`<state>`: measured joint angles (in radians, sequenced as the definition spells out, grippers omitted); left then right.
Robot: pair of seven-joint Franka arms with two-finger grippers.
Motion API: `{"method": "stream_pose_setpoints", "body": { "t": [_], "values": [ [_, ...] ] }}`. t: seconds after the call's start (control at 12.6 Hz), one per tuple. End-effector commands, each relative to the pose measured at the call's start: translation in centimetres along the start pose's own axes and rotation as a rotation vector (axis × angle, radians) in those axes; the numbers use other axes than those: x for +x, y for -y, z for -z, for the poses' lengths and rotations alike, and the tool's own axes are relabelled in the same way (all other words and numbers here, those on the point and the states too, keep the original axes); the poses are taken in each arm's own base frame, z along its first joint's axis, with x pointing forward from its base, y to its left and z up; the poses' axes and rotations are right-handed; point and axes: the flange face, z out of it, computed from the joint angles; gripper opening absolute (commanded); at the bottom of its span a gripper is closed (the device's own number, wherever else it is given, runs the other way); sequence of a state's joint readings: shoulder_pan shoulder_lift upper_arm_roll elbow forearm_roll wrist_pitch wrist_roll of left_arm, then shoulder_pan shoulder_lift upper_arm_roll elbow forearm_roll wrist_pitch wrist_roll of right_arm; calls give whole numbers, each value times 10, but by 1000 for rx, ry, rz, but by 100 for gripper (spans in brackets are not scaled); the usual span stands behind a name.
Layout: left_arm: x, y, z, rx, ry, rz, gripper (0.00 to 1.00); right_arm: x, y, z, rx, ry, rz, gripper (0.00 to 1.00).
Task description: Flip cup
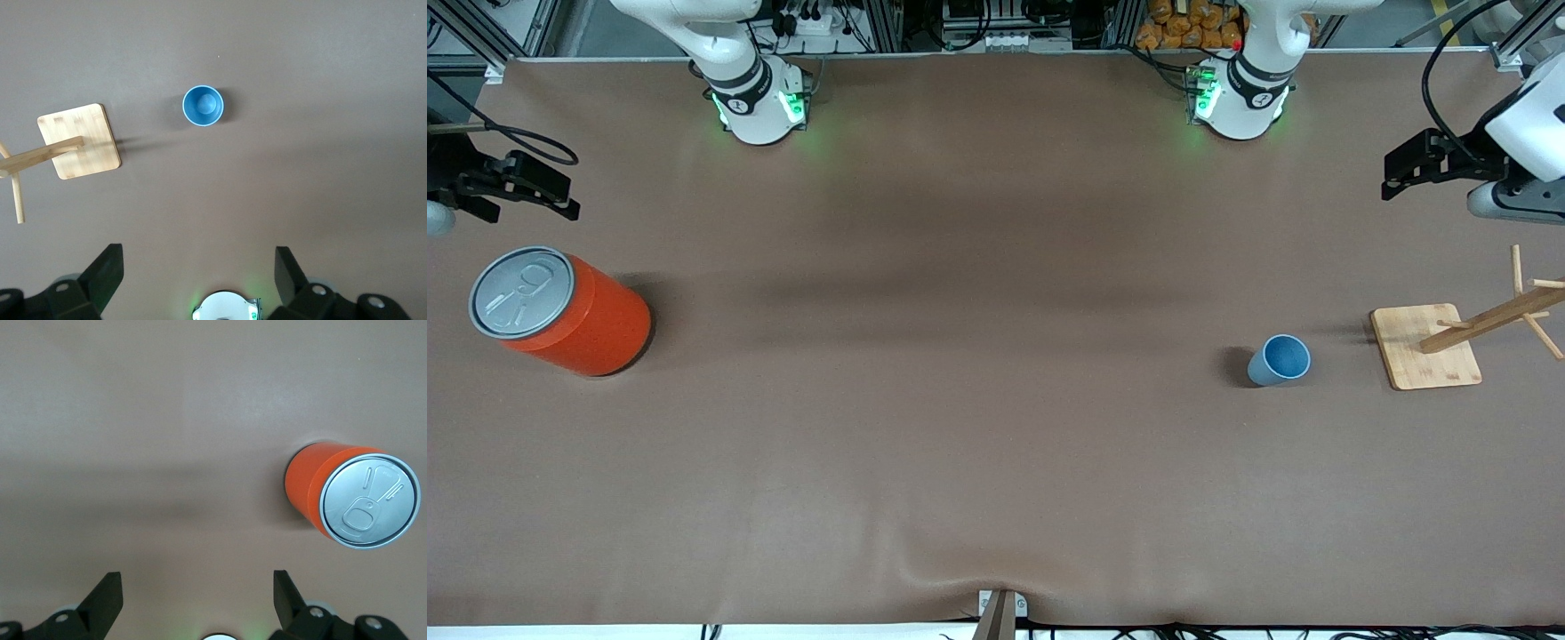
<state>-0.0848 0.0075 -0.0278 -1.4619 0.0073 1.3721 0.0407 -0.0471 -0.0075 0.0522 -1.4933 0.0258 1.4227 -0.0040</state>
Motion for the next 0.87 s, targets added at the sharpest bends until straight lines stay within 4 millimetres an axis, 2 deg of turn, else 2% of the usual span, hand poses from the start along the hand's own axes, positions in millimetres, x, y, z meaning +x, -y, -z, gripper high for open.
{"method": "stream_pose_setpoints", "body": {
  "t": [0.0, 0.47, 0.63, 0.79],
  "values": [
    [-6, 2, 7, 33, -2, 1, 100, -9, -3, 2, 22, -4, 6, 100],
    [-8, 1, 12, 25, -16, 93, 100, -9, -2, 2, 22, -4, 8, 100],
    [-11, -2, 27, 12, -47, 152, 100, -9, -2, 2, 22, -4, 8, 100],
    [-12, 0, 27, 5, -44, 165, 100, -10, -2, 3, 22, -5, 11, 100]
  ]
}}
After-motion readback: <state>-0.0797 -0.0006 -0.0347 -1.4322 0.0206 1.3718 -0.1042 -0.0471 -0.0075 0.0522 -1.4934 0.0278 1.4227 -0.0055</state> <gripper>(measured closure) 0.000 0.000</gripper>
